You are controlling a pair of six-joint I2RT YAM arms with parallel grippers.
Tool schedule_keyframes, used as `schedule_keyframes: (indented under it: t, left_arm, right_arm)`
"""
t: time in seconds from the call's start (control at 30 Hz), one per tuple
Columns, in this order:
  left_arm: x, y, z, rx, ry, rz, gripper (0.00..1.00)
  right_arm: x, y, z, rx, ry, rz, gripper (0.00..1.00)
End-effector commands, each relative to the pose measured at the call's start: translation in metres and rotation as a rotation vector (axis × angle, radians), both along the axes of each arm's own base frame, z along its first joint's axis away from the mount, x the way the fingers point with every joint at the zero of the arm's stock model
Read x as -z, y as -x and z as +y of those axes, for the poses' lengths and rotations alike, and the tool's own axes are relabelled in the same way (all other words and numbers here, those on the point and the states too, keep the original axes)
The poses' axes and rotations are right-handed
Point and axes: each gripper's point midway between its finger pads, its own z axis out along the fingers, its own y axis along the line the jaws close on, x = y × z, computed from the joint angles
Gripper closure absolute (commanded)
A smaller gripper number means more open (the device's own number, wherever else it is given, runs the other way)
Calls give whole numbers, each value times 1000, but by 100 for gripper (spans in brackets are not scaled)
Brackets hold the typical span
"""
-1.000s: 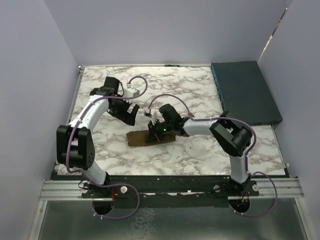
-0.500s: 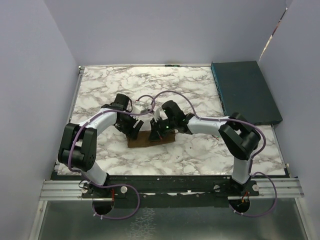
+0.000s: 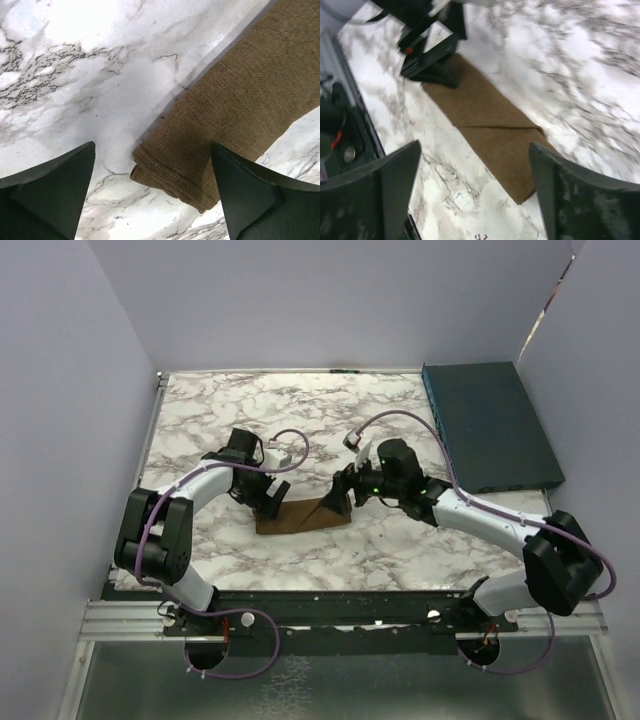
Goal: Fold the napkin into a case and place the utensils inside
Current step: Turn over the napkin at the center of the board, then pick up the fork at the center of the board.
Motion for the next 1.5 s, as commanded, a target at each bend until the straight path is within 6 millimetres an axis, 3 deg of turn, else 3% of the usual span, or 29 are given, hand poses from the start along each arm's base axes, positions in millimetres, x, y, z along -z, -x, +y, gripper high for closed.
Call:
schedule_keyframes:
  t: [0.0, 0.2, 0.3, 0.37, 0.57, 0.77, 1.0, 1.3, 1.47]
  left_arm:
    - [-43, -14, -15, -8, 97, -95, 1]
    - [-104, -28, -17, 13, 117, -208, 1]
    - [-130, -45, -5, -53, 75, -290, 1]
    - [-142, -54, 4, -83, 55, -330, 1]
    - [-164, -63, 16, 31, -37, -384, 1]
    - [-180, -80, 28, -9, -62, -482, 1]
    - [-187, -101, 29, -120, -24, -480, 1]
    - [-186, -92, 25, -115, 2, -466, 1]
    - [-185, -92, 27, -117, -9, -469, 1]
  right_arm:
    - [-10, -39, -51, 328, 122, -73, 1]
    - [-1, -85, -146, 804, 368, -100, 0]
    - [17, -98, -179, 902, 516, -31, 2]
    - [33, -102, -188, 914, 576, 10, 10]
    - [78, -99, -198, 897, 602, 138, 32]
    - [99, -95, -192, 847, 617, 186, 53]
    - [127, -90, -193, 807, 699, 244, 62]
    - [128, -93, -189, 783, 700, 244, 78]
    - [125, -93, -184, 771, 680, 258, 95]
